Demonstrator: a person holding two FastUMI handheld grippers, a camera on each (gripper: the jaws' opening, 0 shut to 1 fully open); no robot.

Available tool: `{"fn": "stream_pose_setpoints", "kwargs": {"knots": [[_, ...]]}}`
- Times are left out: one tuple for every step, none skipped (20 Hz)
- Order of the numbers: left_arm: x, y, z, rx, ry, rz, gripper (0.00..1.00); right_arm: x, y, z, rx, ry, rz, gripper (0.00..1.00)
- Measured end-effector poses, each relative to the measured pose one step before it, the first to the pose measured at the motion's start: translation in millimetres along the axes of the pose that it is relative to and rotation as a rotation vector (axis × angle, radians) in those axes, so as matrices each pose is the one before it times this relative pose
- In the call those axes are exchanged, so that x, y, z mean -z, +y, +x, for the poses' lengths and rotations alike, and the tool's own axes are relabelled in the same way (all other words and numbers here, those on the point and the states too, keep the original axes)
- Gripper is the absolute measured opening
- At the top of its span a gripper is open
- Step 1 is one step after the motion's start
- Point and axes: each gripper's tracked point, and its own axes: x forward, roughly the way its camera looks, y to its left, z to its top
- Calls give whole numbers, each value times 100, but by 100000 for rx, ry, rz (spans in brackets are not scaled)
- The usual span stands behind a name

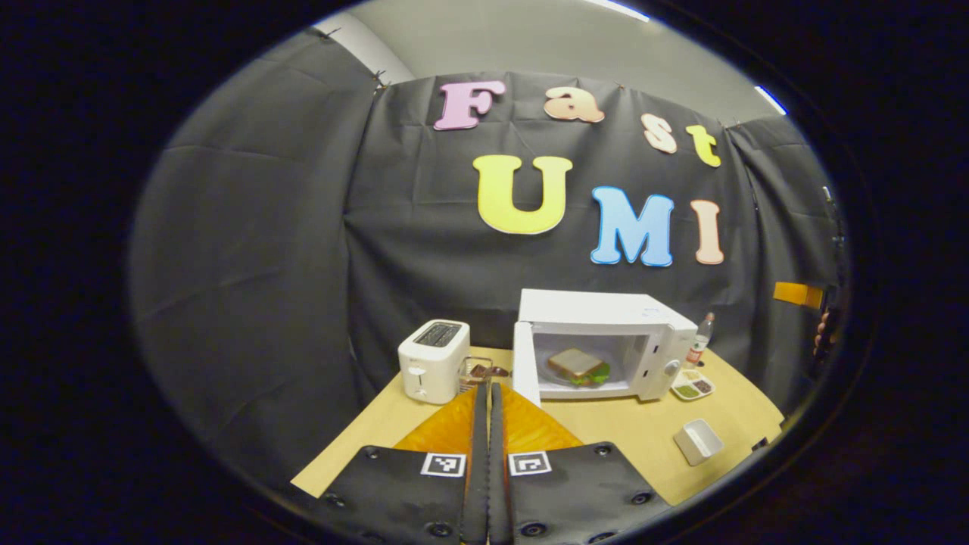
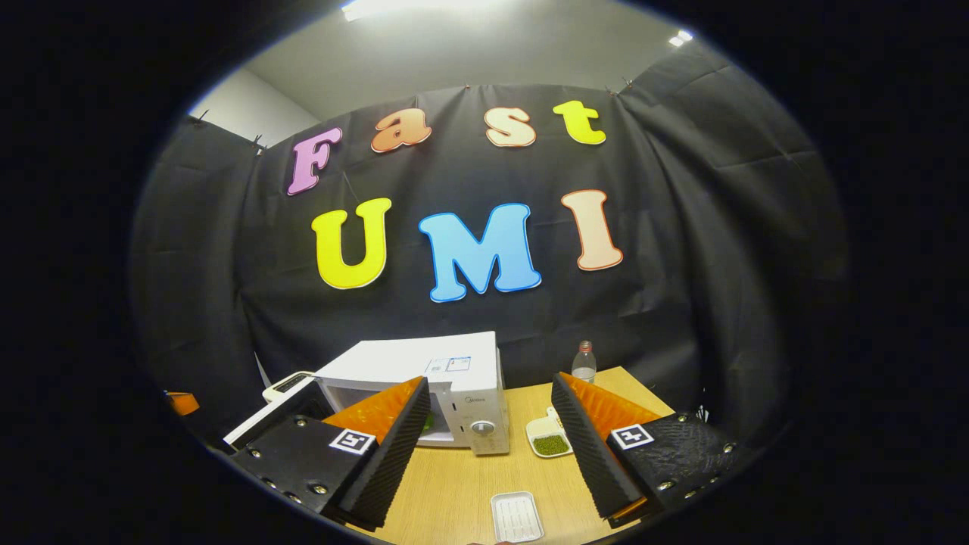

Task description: Open the microwave oven with the left hand, put the food in, and close the microwave oven.

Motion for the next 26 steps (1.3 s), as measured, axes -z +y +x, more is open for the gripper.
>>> {"fn": "stream_pose_setpoints", "kwargs": {"knots": [[1272,691,-50,-1555,2647,-179,7,128,-20,86,-114,398,142,97],[1235,687,-14,-1716,2174,-1060,8,58,168,81,-262,160,220,97],[775,-70,68,98,1101,-2313,9,205,83,27,-297,225,126,97],[677,-165,28,323,959,-2040,7,143,119,41,-266,431,192,97],[781,-299,195,498,1037,-658,7,239,159,55,-641,296,92,97],[961,-308,383,503,1461,230,9,95,93,51,-455,370,39,97],[773,-388,327,961,1741,250,9,116,191,15,-574,322,-18,97],[539,-417,124,1225,1357,-148,7,126,26,-1,-252,447,-39,97],[447,-400,226,519,1075,-45,7,109,-75,16,-254,233,56,97],[409,-211,153,-148,826,105,7,3,-170,-68,176,39,99,97],[403,-171,405,14,706,-100,7,41,-200,-25,206,-49,30,97],[285,-304,-31,609,625,-1101,7,-31,-262,28,340,-93,-53,97],[111,-456,-87,936,471,-1453,7,32,-307,50,231,-51,-24,97],[150,-533,-272,1166,210,-1056,7,-99,-216,61,210,-101,-58,97],[160,-673,-24,996,181,-374,7,-213,-197,-27,276,-421,-15,97],[236,-724,98,833,267,262,9,-302,-221,9,218,-621,104,97],[307,-751,131,851,564,131,9,-255,-63,86,-340,-889,-48,97],[288,-878,48,1244,712,-28,9,-399,-108,36,-52,-1009,-572,97],[110,-971,95,1406,422,202,9,-419,-152,-120,-227,-1406,-581,97],[127,-929,161,1187,454,339,7,-571,26,-27,-816,-1734,-227,97],[62,-933,304,1123,424,637,9,-481,-61,-67,-479,-1477,-509,97],[78,-1078,274,1053,339,654,9,-434,-131,-1,-342,-1070,-932,97],[-76,-911,255,809,62,726,9,-279,-208,68,-412,-881,-1038,97],[80,-1030,340,1193,423,668,7,-333,-165,126,-387,-677,-729,97],[22,-1149,343,1260,389,240,7,-180,-166,127,-366,-416,-309,97],[-161,-1039,367,1462,80,278,9,-49,-244,211,-169,217,-96,97]]}}
